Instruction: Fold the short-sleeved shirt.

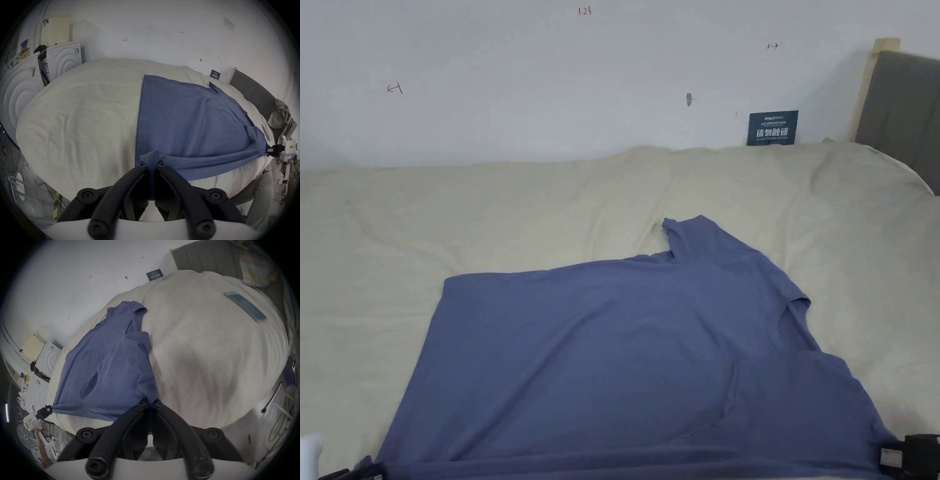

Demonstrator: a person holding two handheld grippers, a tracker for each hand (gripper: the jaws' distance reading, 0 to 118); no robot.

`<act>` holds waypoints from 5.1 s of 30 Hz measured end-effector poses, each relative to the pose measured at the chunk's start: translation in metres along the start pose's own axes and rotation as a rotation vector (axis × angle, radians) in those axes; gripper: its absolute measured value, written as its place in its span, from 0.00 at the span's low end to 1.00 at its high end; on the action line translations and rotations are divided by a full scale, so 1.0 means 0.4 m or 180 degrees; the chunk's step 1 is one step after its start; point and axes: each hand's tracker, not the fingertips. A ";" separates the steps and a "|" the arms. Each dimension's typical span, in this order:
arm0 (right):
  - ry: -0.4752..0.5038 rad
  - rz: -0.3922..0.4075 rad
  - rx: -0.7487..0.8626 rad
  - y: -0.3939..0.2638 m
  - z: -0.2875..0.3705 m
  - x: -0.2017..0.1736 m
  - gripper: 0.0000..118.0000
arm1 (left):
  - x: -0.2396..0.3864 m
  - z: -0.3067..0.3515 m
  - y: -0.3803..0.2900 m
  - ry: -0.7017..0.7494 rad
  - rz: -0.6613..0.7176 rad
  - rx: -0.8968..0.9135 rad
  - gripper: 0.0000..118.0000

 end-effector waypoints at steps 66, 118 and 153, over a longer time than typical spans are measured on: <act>-0.0481 0.0774 0.0216 -0.008 -0.070 -0.040 0.61 | 0.026 -0.036 -0.038 0.0272 -0.0159 0.0009 0.03; -0.0358 0.0888 0.0865 0.194 -0.036 -0.229 0.00 | 0.040 -0.067 0.140 0.0278 -0.0033 -0.0078 0.00; -0.0412 0.0972 0.0372 0.219 -0.199 -0.138 0.78 | 0.052 -0.149 0.167 0.0278 -0.0027 -0.0208 0.08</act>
